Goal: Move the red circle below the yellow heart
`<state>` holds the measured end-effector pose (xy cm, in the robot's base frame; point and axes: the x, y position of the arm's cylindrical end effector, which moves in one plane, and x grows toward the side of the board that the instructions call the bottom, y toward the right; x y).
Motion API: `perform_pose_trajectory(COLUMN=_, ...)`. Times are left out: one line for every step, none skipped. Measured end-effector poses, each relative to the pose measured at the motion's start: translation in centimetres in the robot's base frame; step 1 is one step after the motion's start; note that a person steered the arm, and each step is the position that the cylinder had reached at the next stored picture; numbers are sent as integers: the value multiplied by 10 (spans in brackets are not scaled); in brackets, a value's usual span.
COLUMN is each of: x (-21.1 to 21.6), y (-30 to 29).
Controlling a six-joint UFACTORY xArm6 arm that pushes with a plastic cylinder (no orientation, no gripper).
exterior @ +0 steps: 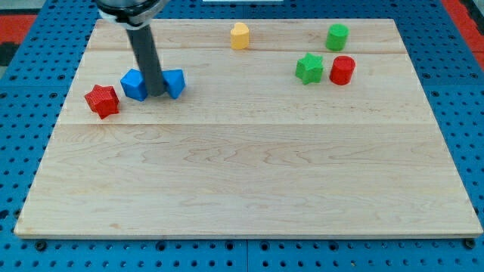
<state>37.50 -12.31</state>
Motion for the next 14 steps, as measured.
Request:
perform_pose_trajectory(x=50, y=13)
perform_pose_trajectory(x=46, y=115)
perform_pose_trajectory(x=26, y=250)
perform_pose_trajectory(x=-11, y=359)
perform_pose_trajectory(x=-49, y=376)
perform_pose_trajectory(x=-66, y=318)
perform_pose_trajectory(x=-41, y=282)
perform_pose_trajectory(x=7, y=258)
perform_pose_trajectory(x=27, y=228)
perform_pose_trajectory(x=27, y=193)
perform_pose_trajectory(x=27, y=160)
perform_pose_trajectory(x=36, y=158)
perform_pose_trajectory(x=37, y=164)
perform_pose_trajectory(x=37, y=193)
